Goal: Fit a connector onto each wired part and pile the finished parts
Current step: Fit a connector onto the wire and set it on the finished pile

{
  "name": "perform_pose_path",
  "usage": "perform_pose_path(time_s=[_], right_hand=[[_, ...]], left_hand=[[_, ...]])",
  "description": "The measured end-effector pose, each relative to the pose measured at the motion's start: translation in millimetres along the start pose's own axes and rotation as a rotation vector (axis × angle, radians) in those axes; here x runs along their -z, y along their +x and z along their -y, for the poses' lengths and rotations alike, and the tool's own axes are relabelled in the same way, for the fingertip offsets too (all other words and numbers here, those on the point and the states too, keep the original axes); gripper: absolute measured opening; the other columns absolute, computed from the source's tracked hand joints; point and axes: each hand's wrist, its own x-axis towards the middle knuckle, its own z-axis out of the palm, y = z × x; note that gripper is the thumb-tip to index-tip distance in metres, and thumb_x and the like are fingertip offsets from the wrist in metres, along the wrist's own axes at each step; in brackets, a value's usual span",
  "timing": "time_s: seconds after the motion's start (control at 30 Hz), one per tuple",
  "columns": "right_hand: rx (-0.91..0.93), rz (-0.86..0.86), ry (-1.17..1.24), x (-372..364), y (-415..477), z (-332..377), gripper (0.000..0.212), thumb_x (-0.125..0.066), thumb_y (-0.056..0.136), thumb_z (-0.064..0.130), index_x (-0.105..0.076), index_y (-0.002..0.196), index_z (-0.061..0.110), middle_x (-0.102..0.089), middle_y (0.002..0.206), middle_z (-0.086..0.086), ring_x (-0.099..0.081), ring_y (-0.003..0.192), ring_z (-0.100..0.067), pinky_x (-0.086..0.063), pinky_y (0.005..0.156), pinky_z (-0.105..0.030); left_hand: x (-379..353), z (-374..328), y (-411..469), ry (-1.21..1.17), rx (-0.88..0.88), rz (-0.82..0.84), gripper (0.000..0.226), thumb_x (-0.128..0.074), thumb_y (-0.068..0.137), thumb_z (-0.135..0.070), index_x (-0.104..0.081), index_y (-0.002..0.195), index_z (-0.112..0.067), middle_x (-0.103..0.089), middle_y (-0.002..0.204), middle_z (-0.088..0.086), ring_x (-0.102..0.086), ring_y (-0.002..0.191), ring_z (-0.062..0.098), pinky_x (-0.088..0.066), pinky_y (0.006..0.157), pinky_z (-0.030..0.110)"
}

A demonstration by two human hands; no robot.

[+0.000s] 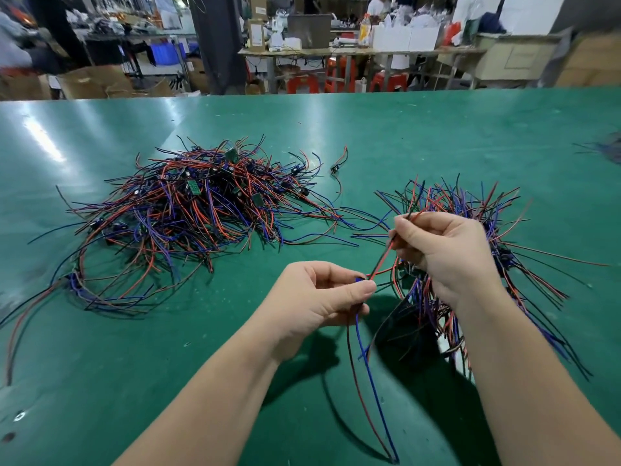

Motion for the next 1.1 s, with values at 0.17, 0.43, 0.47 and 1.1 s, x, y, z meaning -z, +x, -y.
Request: perform_pose_path(time_s=[0.17,0.43,0.47,1.1], right_hand=[[0.013,-0.112,0.060,9,4,5,0.012,-0.069,0.082,0.002,-0.065,0.073,0.008,-0.067,0.056,-0.002,-0.065,0.050,-0.013,-0.048,0.045,-0.019],[0.099,-0.151,0.047,3,0,2,0.026,-0.066,0.089,0.013,-0.049,0.069,0.012,-0.058,0.046,0.001,-0.063,0.041,-0.018,-0.044,0.035,-0.019],[0.096,-0.143,0.047,2,-1,2,0.026,-0.063,0.091,0.017,-0.049,0.070,0.012,-0.057,0.046,0.001,-0.063,0.041,-0.019,-0.043,0.035,-0.020],[-0.088,0.413,0.176,-28,-17,-13,0.025,-0.073,0.061,0.027,-0.079,0.085,0.022,-0.068,0.071,-0.004,-0.053,0.058,-0.009,-0.046,0.058,-0.016]], left_hand=[[3,-2,-2,0.113,0.053,0.126,0.015,-0.079,0.062,-0.014,-0.069,0.071,-0.012,-0.069,0.065,0.005,-0.067,0.055,0.016,-0.053,0.053,0.021],[14,-4,-4,0.212,0.110,0.255,0.022,-0.073,0.077,-0.013,-0.067,0.098,-0.012,-0.061,0.065,-0.004,-0.067,0.060,0.014,-0.053,0.056,0.022],[15,-3,-5,0.240,0.104,0.282,0.022,-0.070,0.082,-0.013,-0.068,0.105,-0.014,-0.059,0.068,-0.004,-0.066,0.062,0.013,-0.053,0.057,0.021],[4,-8,7,-0.122,-0.259,-0.182,0.038,-0.075,0.051,-0.043,-0.060,0.075,-0.018,-0.073,0.071,0.001,-0.063,0.047,0.010,-0.051,0.050,0.018]])
